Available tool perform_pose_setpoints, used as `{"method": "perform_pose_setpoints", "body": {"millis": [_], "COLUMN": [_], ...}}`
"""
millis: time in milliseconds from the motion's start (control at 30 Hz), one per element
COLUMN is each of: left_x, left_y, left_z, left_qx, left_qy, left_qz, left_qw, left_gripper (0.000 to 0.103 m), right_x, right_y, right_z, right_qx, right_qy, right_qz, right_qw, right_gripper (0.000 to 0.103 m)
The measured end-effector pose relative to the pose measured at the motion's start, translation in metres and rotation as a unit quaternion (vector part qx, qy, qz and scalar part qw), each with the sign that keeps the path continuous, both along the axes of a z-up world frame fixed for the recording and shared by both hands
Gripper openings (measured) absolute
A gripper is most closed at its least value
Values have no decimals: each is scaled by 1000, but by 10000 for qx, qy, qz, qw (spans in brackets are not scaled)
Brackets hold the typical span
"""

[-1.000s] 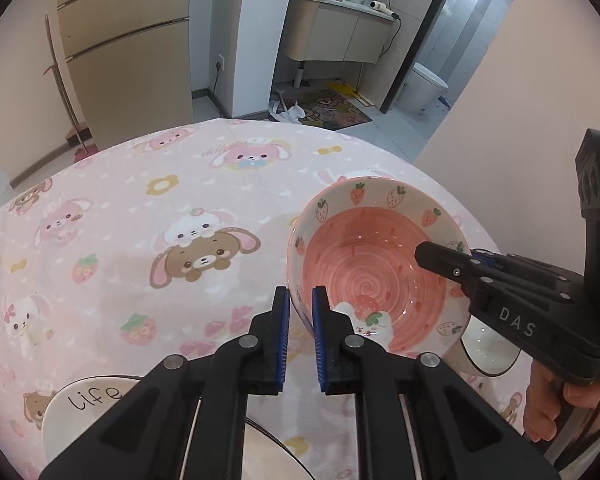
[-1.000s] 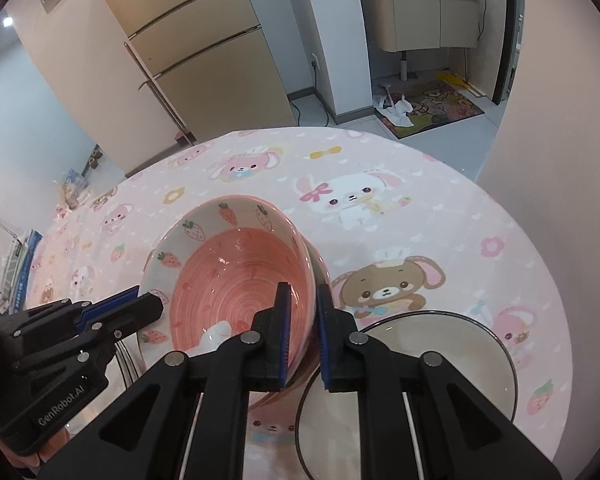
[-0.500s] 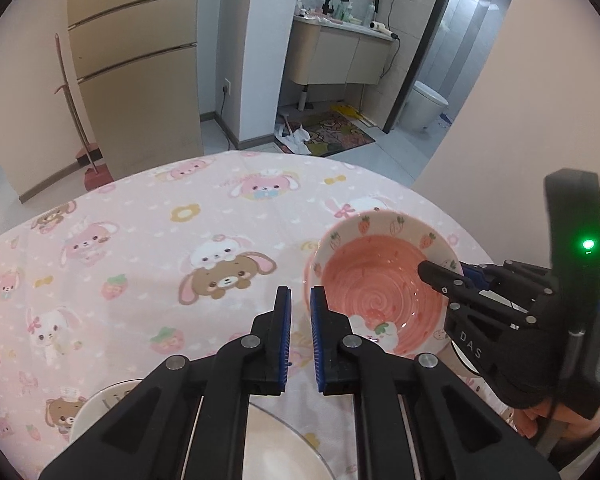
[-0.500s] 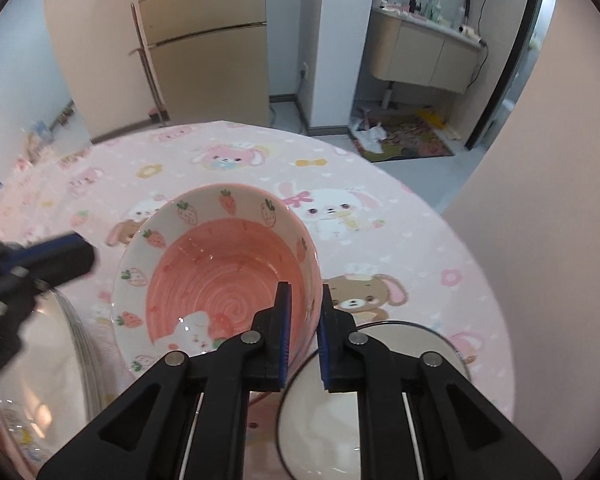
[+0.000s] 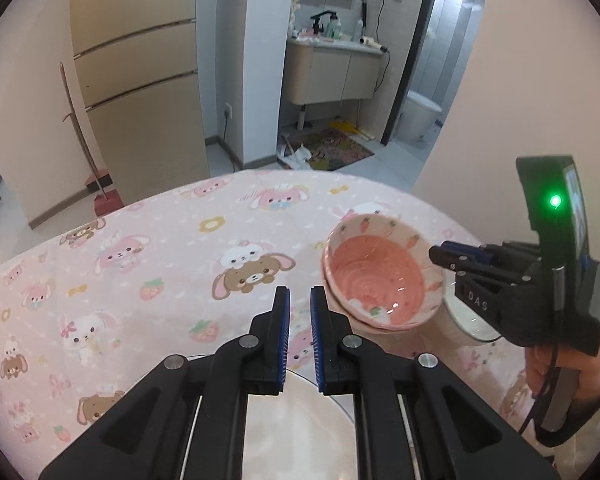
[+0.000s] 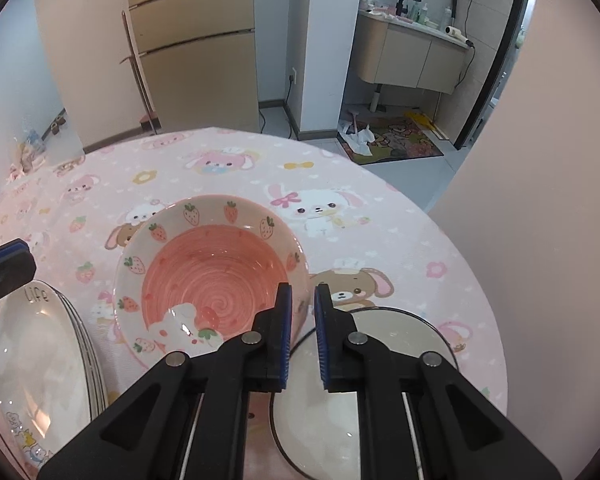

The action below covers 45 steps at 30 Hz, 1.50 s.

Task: Organize plates and bowls
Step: 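Open both tools and raise them away from the nested pink bowls, then move both tools down toward the rim of the white bowl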

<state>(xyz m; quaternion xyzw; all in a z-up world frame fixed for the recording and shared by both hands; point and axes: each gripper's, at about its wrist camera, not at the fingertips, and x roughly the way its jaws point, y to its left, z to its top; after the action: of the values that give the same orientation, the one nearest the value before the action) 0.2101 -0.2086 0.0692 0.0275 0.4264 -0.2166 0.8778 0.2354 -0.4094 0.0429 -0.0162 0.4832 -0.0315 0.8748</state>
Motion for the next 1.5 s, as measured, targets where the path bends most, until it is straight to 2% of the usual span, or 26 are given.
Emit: {"method": "perform_pose_setpoints", "body": {"millis": [133,200,233,267,333,533,700,900,1100,1200,1500], "left_x": [-12,-19,-24,-28,-38,-52,-66,-76,-78,-76,-66], "left_y": [-4,-8,-8,-8,-7,-18,-30,-40,-59,-68,-97], "left_z": [14,18,22,24,31,46,53,54,47,41,18], "left_qx": [48,84,-2,-84,-286,-435,-299,-460,-456,-411,-249], "left_qy": [-307,-425,-490,-565,-806,-916,-1102,-1108,-927,-834,-462], "left_qz": [8,-22,-22,1,40,-57,-84,-159,-251,-301,-508], "left_qw": [9995,9991,9988,9984,9963,9948,9934,9927,9943,9952,9973], "left_gripper": [13,37,66,85,87,87,87,87,87,87,87], "right_x": [-13,-21,-24,-29,-37,-66,-88,-105,-115,-116,-110], "right_y": [-4,-7,-10,-13,-19,-32,-43,-53,-65,-73,-103], "right_z": [14,22,26,30,37,63,85,98,99,94,67], "right_qx": [87,176,245,330,421,409,531,623,579,582,603], "right_qy": [-191,-273,-304,-338,-411,-695,-962,-1164,-1230,-1183,-936], "right_qz": [-17,-52,-62,-79,-107,-105,-79,-99,-138,-163,-367], "right_qw": [9998,9995,9992,9989,9982,9967,9939,9912,9906,9911,9931], "right_gripper": [11,11,11,11,11,11,15,18,22,30,30]}}
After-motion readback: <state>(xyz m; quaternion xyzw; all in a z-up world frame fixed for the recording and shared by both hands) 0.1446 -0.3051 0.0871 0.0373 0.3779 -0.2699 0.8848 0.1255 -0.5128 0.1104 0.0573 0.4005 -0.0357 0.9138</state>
